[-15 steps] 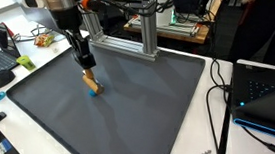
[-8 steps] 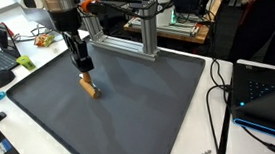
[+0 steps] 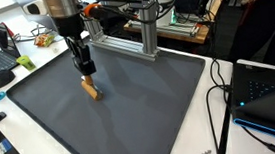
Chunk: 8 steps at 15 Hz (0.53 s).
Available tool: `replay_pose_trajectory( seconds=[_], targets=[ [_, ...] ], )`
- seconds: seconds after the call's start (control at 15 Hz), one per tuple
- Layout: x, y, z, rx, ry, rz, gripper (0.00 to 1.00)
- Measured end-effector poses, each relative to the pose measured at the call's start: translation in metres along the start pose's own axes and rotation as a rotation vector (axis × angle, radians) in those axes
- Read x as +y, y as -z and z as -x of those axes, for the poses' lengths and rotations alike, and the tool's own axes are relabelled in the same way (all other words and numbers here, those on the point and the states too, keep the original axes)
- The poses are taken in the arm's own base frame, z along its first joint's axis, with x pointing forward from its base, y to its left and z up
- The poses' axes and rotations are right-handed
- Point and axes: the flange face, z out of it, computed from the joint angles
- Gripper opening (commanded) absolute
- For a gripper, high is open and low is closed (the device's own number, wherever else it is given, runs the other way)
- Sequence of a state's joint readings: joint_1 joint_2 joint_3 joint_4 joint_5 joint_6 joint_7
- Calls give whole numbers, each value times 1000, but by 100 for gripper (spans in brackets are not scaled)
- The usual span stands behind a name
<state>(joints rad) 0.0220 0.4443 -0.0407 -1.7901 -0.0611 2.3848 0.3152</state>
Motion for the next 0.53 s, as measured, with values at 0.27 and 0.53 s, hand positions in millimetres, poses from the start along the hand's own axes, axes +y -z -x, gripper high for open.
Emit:
replay_pose_trajectory(
  seconds=[0.27,0.53],
  targets=[
    [1,-3,-3,-2,-2,3,22],
    [1,-4,-4,-27,0,12,22]
  ],
)
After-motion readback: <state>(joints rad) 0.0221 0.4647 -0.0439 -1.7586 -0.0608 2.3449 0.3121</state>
